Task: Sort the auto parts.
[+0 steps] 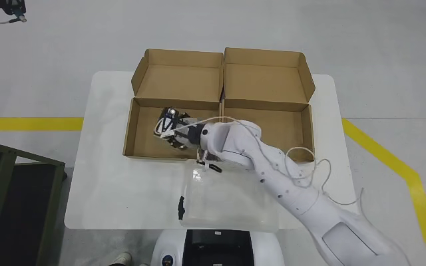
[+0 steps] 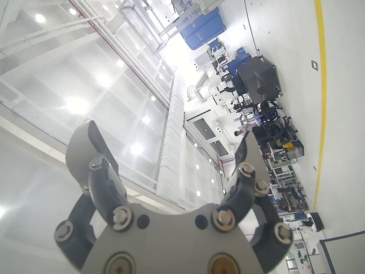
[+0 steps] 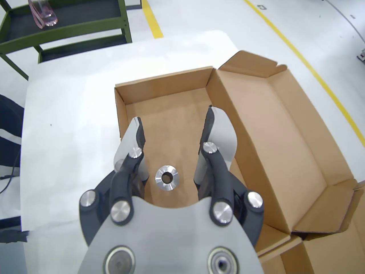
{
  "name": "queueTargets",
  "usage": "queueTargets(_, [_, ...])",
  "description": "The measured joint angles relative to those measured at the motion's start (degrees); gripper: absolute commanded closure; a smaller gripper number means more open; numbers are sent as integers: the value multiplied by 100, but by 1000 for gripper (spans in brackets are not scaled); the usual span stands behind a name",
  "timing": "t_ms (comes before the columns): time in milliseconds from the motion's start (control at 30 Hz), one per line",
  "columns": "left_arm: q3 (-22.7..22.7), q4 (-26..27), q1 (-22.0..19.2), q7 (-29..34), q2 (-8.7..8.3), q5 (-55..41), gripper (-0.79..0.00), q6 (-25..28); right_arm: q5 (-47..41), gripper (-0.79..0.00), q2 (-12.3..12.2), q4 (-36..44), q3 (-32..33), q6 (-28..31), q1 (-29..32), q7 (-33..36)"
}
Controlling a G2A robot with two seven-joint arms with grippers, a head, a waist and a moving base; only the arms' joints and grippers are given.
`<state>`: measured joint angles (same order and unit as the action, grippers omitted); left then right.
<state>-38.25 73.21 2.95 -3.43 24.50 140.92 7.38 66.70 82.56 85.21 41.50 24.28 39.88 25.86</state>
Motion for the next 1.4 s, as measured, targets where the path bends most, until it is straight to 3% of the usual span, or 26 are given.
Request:
queueTargets(33, [0,0,0,0,0,0,-785,0,28,-751,-47,183,148,0,133,-82])
queueTargets(67, [0,0,0,0,0,0,-785,0,60,-785,-83,320,263,2,239,-150])
queueTargets(500, [0,0,0,0,0,0,-785,0,784,-785,-572,2062,1973,76,2199,-1208])
queueTargets(933, [0,0,0,0,0,0,-785,0,1753,-785,-893,3166,3553,-89,4401,-3212])
queueTargets(1133, [0,0,0,0,0,0,-785,0,1879,-785,-979,3647,4331,-471,5654,-3805])
queueTargets(1400, [0,0,0,0,0,0,-785,0,1750,-785,-1007,4196,5064,-995,6836,-4177])
